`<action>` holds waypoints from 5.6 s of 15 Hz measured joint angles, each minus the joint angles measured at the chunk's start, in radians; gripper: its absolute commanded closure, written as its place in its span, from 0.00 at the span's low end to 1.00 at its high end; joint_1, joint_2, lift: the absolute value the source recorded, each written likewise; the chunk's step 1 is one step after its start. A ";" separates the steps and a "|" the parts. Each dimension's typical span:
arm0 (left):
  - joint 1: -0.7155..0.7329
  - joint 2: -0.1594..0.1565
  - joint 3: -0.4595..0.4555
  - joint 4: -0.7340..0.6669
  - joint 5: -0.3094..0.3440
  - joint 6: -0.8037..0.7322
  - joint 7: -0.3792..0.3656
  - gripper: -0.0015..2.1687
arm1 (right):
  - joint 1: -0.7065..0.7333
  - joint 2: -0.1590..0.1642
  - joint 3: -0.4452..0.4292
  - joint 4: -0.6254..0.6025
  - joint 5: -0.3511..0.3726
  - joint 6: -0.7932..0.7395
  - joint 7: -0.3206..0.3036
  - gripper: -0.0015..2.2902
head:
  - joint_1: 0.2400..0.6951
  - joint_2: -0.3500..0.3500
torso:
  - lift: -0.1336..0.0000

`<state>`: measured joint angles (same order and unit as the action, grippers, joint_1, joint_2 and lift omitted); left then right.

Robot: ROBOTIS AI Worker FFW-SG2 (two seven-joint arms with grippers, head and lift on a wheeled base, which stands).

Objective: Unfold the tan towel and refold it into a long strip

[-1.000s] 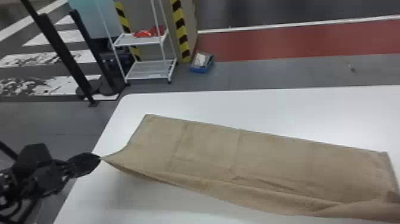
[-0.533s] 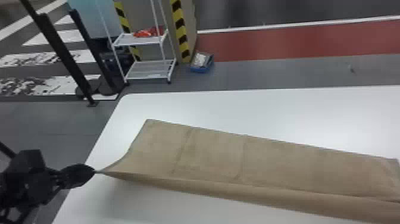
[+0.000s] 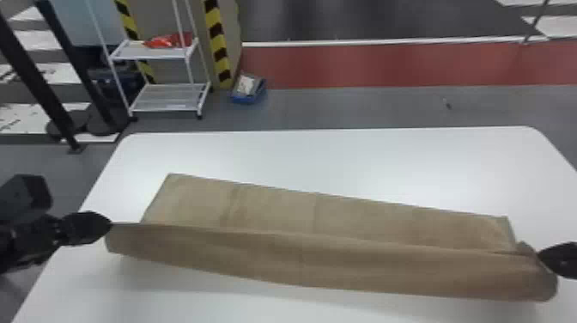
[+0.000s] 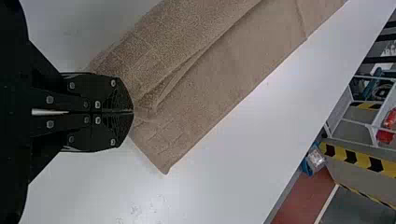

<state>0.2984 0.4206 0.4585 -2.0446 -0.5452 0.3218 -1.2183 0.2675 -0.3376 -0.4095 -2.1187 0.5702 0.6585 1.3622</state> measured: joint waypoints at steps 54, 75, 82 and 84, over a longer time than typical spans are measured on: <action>-0.697 0.057 -0.546 0.675 -0.140 0.128 0.063 0.66 | -0.478 -0.090 0.301 0.491 0.255 0.088 0.000 0.51 | 1.00 0.44 | 0.06; -0.699 0.067 -0.538 0.676 -0.139 0.113 0.064 0.66 | -0.515 -0.072 0.332 0.548 0.300 0.073 -0.156 0.01 | 1.00 0.43 | 0.06; -0.628 0.059 -0.485 0.620 -0.082 0.118 0.176 0.00 | -0.403 -0.076 0.269 0.391 0.294 0.147 -0.195 0.02 | 1.00 0.41 | 0.06; -0.578 0.058 -0.437 0.574 -0.041 0.119 0.203 0.00 | -0.307 -0.077 0.191 0.285 0.286 0.151 -0.189 0.02 | 1.00 0.39 | 0.06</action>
<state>-0.2797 0.4786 0.0214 -1.4709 -0.5864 0.4408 -1.0148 -0.0398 -0.4147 -0.2181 -1.8336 0.8565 0.8098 1.1735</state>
